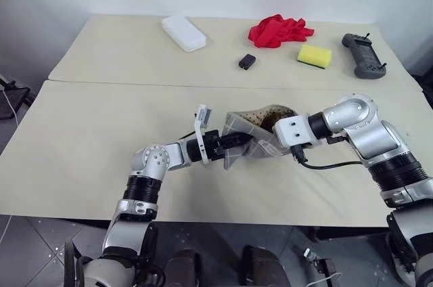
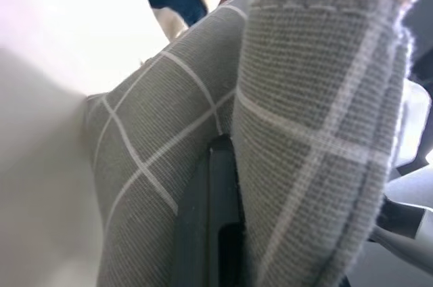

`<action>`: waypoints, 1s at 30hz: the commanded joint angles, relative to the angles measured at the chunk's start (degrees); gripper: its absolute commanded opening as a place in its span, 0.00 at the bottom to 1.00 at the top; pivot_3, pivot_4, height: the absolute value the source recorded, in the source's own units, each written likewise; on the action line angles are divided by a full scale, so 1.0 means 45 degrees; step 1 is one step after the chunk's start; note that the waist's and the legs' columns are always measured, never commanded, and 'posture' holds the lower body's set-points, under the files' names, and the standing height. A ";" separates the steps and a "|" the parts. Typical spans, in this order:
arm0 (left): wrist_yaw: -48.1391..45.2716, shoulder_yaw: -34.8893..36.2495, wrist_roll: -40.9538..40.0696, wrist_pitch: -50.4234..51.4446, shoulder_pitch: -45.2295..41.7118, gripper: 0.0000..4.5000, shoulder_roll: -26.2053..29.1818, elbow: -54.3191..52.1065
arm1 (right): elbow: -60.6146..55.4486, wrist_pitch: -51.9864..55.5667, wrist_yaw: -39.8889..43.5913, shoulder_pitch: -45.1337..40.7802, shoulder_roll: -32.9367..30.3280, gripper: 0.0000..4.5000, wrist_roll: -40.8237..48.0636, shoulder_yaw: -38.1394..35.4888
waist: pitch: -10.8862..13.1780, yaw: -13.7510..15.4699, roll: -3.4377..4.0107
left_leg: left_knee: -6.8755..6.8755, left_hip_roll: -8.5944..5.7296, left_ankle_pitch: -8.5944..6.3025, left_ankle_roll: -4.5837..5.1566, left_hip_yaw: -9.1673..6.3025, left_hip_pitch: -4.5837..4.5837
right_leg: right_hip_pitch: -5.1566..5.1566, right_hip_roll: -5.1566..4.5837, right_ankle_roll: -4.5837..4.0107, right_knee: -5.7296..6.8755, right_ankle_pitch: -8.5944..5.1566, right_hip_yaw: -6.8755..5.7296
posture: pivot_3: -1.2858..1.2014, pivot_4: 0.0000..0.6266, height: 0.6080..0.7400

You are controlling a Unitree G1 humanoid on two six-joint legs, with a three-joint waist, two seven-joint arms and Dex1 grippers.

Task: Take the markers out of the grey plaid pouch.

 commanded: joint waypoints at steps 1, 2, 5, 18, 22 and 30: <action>0.0240 0.0837 -0.0302 0.0308 0.0186 0.00 0.0548 -0.0764 | -0.0060 -0.1663 0.0003 0.0093 -0.0006 0.10 0.0156 -0.0410 | 0.0000 -0.0037 0.0000 | -0.0003 0.0000 0.0000 -0.0001 -0.0011 0.0001 | -0.0001 0.0000 0.0000 0.0000 0.0000 0.0003 | 0.52 0.24 1.00; 0.0179 0.0650 -0.0155 0.0296 0.0349 0.00 0.0674 -0.0987 | 0.0221 -0.2395 -0.0778 -0.0069 0.0004 0.10 -0.0436 -0.0532 | 0.0000 -0.0044 0.0000 | -0.0006 0.0001 0.0000 -0.0001 -0.0029 0.0002 | -0.0002 0.0000 0.0000 -0.0001 0.0000 0.0003 | 0.52 0.24 1.00; 0.0166 0.0495 -0.0128 0.0594 0.0569 0.00 0.0828 -0.1290 | 0.0659 -0.3440 -0.1922 -0.0251 0.0073 0.10 -0.1114 -0.0718 | 0.0000 -0.0076 0.0001 | -0.0013 0.0002 0.0002 -0.0004 -0.0039 0.0004 | -0.0007 0.0000 -0.0001 -0.0002 0.0000 0.0007 | 0.52 0.24 1.00; -0.1870 -0.1335 0.2323 -0.3425 0.1323 0.00 0.1798 -0.2103 | 0.0857 -0.1179 -0.1872 -0.0492 0.0808 0.10 0.1121 -0.1945 | 0.0000 -0.0065 0.0001 | -0.0018 -0.0004 0.0007 -0.0013 -0.0048 0.0003 | -0.0001 0.0002 -0.0002 -0.0007 -0.0001 0.0004 | 0.52 0.24 1.00; -0.3147 -0.2194 0.3559 -0.6018 0.2179 0.00 0.2246 -0.2527 | 0.0796 0.0292 -0.1381 -0.0566 0.0664 0.10 0.2194 -0.2561 | 0.0002 -0.0050 0.0004 | -0.0026 -0.0003 0.0006 -0.0012 -0.0050 -0.0002 | -0.0003 0.0003 -0.0003 -0.0022 -0.0001 0.0000 | 0.52 0.24 1.00; -0.3734 -0.2938 0.4577 -0.7729 0.2878 0.00 0.2287 -0.2488 | 0.0169 0.3773 -0.0375 -0.0487 0.0462 0.10 0.4057 -0.3388 | 0.0002 0.0004 0.0003 | -0.0014 -0.0006 0.0005 -0.0008 -0.0036 -0.0015 | -0.0001 -0.0002 -0.0002 -0.0018 0.0000 -0.0013 | 0.52 0.24 1.00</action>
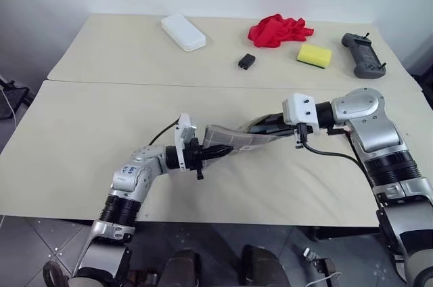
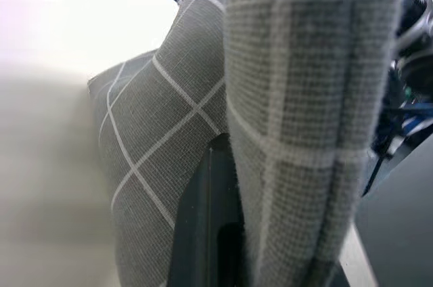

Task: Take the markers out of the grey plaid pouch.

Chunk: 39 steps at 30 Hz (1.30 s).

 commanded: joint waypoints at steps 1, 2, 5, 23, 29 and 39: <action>-0.0339 -0.0504 0.0447 -0.0029 0.0381 0.00 0.0039 -0.0041 | -0.1366 0.2041 0.0069 -0.0276 -0.0473 0.10 0.1761 -0.1618 | 0.0000 -0.0020 0.0001 | -0.0002 0.0001 0.0000 0.0000 -0.0001 0.0000 | -0.0002 0.0000 0.0000 0.0000 0.0000 0.0000 | 0.52 0.24 1.00; -0.0347 -0.0500 0.0432 -0.0052 0.0393 0.00 0.0033 -0.0041 | -0.1916 0.2952 0.0379 -0.0141 -0.0683 0.10 0.2209 -0.1645 | 0.0001 -0.0012 0.0002 | -0.0003 0.0002 0.0000 0.0000 -0.0005 0.0000 | -0.0003 0.0000 0.0000 0.0001 0.0000 0.0000 | 0.52 0.24 1.00; -0.0421 -0.0396 0.0448 -0.0278 0.0363 0.00 0.0049 0.0057 | -0.3375 0.4664 0.1029 0.0238 -0.1192 0.10 0.3402 -0.1922 | 0.0001 0.0044 0.0003 | -0.0005 0.0000 -0.0002 0.0004 -0.0015 -0.0007 | -0.0006 -0.0001 0.0000 -0.0002 0.0000 -0.0010 | 0.52 0.24 1.00; -0.0832 0.1188 -0.1901 0.2599 -0.0448 0.00 0.0067 -0.0423 | -0.6172 0.7122 0.1159 0.0793 -0.1522 0.10 0.5840 -0.2589 | 0.0013 0.0161 0.0011 | 0.0003 -0.0005 -0.0005 0.0008 -0.0010 0.0000 | -0.0016 -0.0007 0.0002 0.0013 0.0002 0.0018 | 0.52 0.24 1.00; -0.0971 0.1451 -0.0287 -0.0287 -0.0358 0.00 0.1019 -0.0333 | -0.3796 0.8660 -0.0463 0.1282 -0.2604 0.10 0.6042 -0.4734 | 0.0018 0.0336 0.0001 | 0.0005 -0.0012 -0.0005 0.0008 -0.0008 -0.0009 | -0.0004 -0.0008 0.0000 -0.0003 0.0002 -0.0006 | 0.52 0.24 1.00; -0.0817 0.1954 0.0090 -0.2184 -0.0060 0.00 0.1102 0.0017 | 0.0281 0.5428 -0.4490 0.4452 -0.2740 0.10 0.1431 -0.4587 | 0.0018 0.0238 0.0009 | -0.0018 -0.0009 -0.0006 0.0011 0.0110 -0.0006 | -0.0016 -0.0009 0.0001 -0.0005 0.0002 0.0001 | 0.52 0.24 1.00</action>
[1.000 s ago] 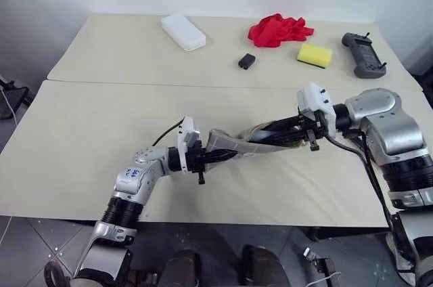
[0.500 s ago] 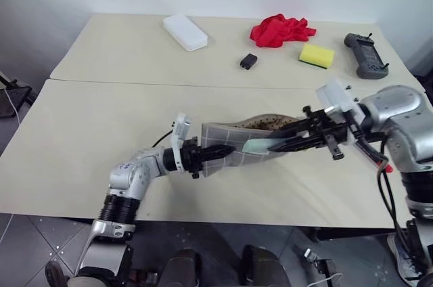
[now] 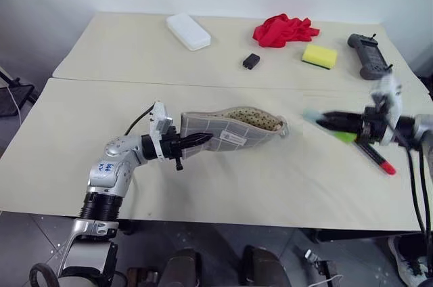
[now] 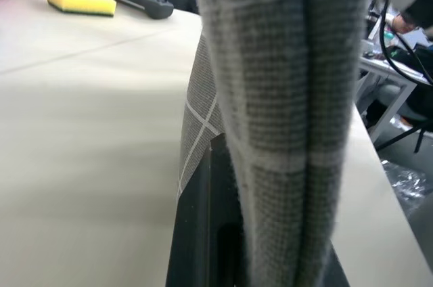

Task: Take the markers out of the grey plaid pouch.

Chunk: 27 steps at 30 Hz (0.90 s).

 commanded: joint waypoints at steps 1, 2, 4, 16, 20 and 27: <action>0.0027 0.0304 0.0031 -0.0655 0.0130 0.00 -0.0139 -0.0091 | 0.0622 -0.0266 -0.1903 -0.0040 0.0339 0.10 -0.0708 -0.0549 | 0.0002 -0.0062 0.0004 | 0.0001 0.0001 0.0000 0.0000 0.0010 0.0000 | -0.0005 0.0000 0.0000 0.0004 0.0000 0.0009 | 0.52 0.24 1.00; 0.0069 0.0319 0.0061 -0.0728 0.0135 0.00 -0.0172 -0.0065 | 0.0777 -0.0367 -0.2240 0.0026 0.0439 0.10 -0.0848 -0.0618 | 0.0002 -0.0110 0.0004 | 0.0002 0.0004 0.0001 0.0000 0.0016 0.0002 | -0.0005 0.0002 0.0000 0.0007 0.0000 0.0014 | 0.52 0.24 1.00; 0.0109 0.0330 0.0101 -0.0799 0.0116 0.00 -0.0214 -0.0008 | 0.0894 -0.0414 -0.2332 0.0108 0.0499 0.10 -0.0928 -0.0653 | 0.0002 -0.0126 0.0006 | 0.0004 0.0010 0.0003 -0.0005 0.0012 0.0003 | -0.0005 0.0007 0.0000 0.0012 0.0000 0.0014 | 0.52 0.24 1.00; 0.0368 0.1750 -0.1536 -0.0259 -0.0731 0.00 -0.0791 0.0366 | -0.0898 -0.0850 0.0114 0.0282 0.0454 0.83 0.1171 -0.1831 | 0.0002 0.0001 0.0006 | 0.0018 0.0007 0.0006 0.0001 0.0003 0.0006 | 0.0009 0.0008 0.0006 0.0006 0.0004 0.0012 | 0.52 0.24 1.00; 0.2905 0.3572 -0.3768 0.2762 -0.0925 0.00 -0.0980 0.0004 | -0.2202 -0.1434 0.0689 0.0323 0.1011 0.99 0.1996 -0.2182 | 0.0003 -0.0001 0.0004 | 0.0016 0.0029 0.0006 0.0000 -0.0023 0.0006 | 0.0009 0.0013 0.0006 0.0006 0.0003 0.0007 | 0.52 0.24 1.00; 0.9970 0.6925 -0.7925 1.0249 0.0212 0.00 -0.0012 -0.1054 | -0.3535 -0.3419 -0.0091 -0.0281 0.2775 0.99 0.1830 -0.1904 | 0.0009 -0.0280 -0.0006 | 0.0001 0.0098 0.0005 -0.0001 -0.0106 0.0029 | 0.0004 0.0013 0.0006 0.0027 0.0003 0.0036 | 0.52 0.24 1.00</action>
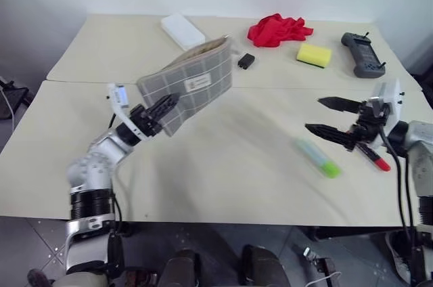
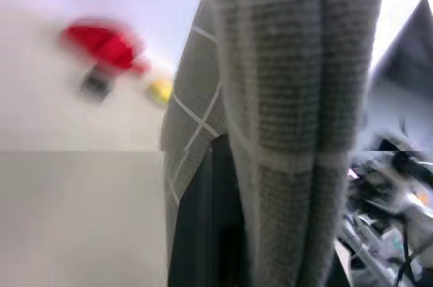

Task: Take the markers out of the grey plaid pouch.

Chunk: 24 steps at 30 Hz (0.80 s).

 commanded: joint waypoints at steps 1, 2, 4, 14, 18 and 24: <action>0.3119 0.1690 -0.2026 0.1897 0.0148 0.00 -0.0208 -0.0819 | -0.0432 -0.1207 -0.0140 -0.0047 0.0214 0.99 -0.0139 -0.0187 | 0.0010 0.0047 -0.0017 | 0.0004 0.0000 0.0000 0.0000 -0.0009 -0.0002 | 0.0001 -0.0003 0.0000 -0.0002 0.0000 -0.0001 | 0.52 0.24 1.00; 0.4260 0.2341 -0.2647 0.2007 0.0156 0.00 -0.0399 -0.0831 | -0.0199 -0.2056 -0.0015 0.0112 0.0351 0.99 -0.0425 -0.0156 | 0.0013 0.0134 -0.0023 | 0.0010 -0.0008 0.0000 0.0000 -0.0024 -0.0006 | 0.0007 -0.0010 0.0000 -0.0001 0.0000 -0.0007 | 0.52 0.24 1.00; 0.6558 0.3643 -0.3934 0.1901 0.0446 0.00 -0.0705 -0.0989 | 0.0226 -0.3320 0.0260 0.0645 0.0698 0.99 -0.0796 -0.0018 | 0.0007 0.0250 -0.0034 | 0.0019 -0.0016 -0.0001 0.0000 -0.0027 -0.0005 | 0.0016 -0.0013 0.0000 -0.0007 0.0001 -0.0002 | 0.52 0.24 1.00; 0.8880 0.2991 -0.3514 0.2617 0.2632 0.49 0.1010 -0.2069 | 0.1439 -0.5135 0.1038 0.1103 0.1210 1.00 -0.1266 0.0871 | 0.0004 0.0237 -0.0039 | 0.0017 -0.0007 -0.0001 -0.0012 0.0010 0.0029 | 0.0017 0.0005 -0.0006 0.0019 -0.0002 0.0040 | 0.52 0.24 1.00; 0.4939 -0.0569 0.0839 -0.0214 0.3533 0.75 0.4286 -0.3377 | 0.1754 -0.5053 0.1346 0.0855 0.1126 1.00 -0.1225 0.0980 | 0.0004 0.0203 -0.0037 | -0.0027 -0.0067 -0.0014 -0.0035 0.0077 0.0092 | 0.0019 0.0023 -0.0026 0.0028 -0.0013 0.0096 | 0.52 0.24 1.00; -0.0203 -0.3194 0.4481 -0.4108 0.3514 1.00 0.7319 -0.3017 | 0.2055 -0.4568 0.1845 0.0545 0.0719 1.00 -0.1142 0.0942 | 0.0012 0.0126 -0.0019 | -0.0161 -0.0053 -0.0014 -0.0060 0.0156 0.0164 | 0.0000 0.0037 -0.0059 -0.0005 -0.0032 0.0149 | 0.52 0.24 1.00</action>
